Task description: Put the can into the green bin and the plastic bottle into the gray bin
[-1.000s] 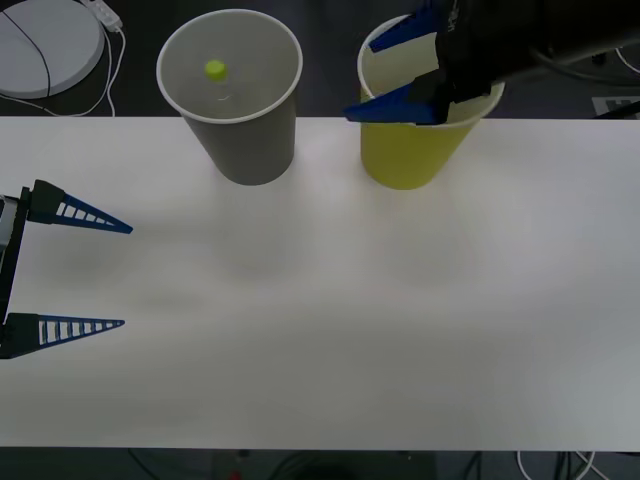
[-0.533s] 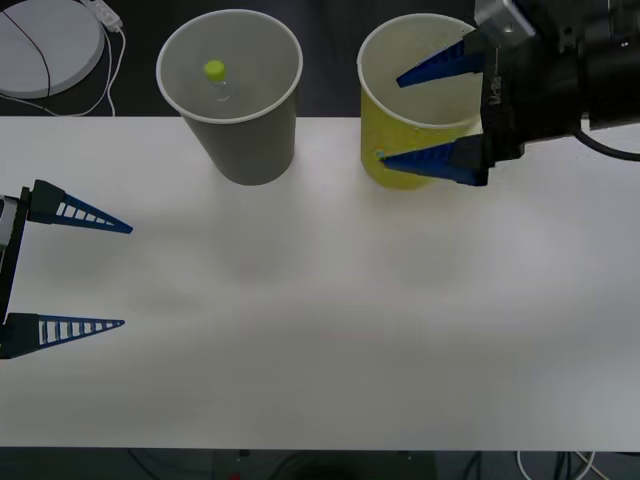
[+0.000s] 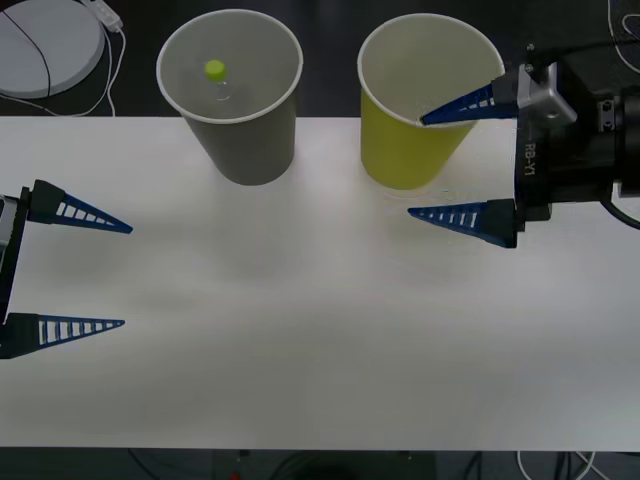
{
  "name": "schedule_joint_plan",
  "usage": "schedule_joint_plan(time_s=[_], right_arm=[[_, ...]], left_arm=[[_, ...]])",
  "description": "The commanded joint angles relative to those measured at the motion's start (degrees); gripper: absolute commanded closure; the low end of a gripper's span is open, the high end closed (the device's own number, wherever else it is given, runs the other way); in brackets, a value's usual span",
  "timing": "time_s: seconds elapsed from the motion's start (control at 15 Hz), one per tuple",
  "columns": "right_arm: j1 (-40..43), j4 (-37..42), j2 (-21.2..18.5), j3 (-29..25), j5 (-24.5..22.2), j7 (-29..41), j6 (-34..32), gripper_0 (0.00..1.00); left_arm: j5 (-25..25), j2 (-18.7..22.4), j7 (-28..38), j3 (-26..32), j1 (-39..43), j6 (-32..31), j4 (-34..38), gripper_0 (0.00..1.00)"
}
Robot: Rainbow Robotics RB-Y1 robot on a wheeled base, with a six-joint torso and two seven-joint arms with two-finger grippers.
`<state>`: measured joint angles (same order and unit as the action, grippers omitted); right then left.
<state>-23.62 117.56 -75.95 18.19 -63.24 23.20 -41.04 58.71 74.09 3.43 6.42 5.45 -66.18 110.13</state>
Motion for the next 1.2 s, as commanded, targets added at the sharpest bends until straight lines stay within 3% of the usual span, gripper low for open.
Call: schedule_joint_plan(time_s=[0.07,0.4,0.8,1.2], right_arm=[[9.56,4.00,1.86,-7.02,-2.59,-0.26,-0.18,0.00],[19.85,5.93,7.49,-16.69,-5.76,-2.46,-8.17,0.00],[30.92,10.24,7.84,-24.07,-5.67,-5.27,-9.49,0.00],[36.63,11.91,8.19,-27.85,-6.02,-7.64,-11.34,0.00]], left_arm=[[0.00,0.00,0.00,0.00,0.00,0.00,0.00,0.00],[0.00,0.00,0.00,0.00,0.00,0.00,0.00,0.00],[0.00,0.00,0.00,0.00,0.00,0.00,0.00,0.00],[0.00,0.00,0.00,0.00,0.00,0.00,0.00,0.00]])
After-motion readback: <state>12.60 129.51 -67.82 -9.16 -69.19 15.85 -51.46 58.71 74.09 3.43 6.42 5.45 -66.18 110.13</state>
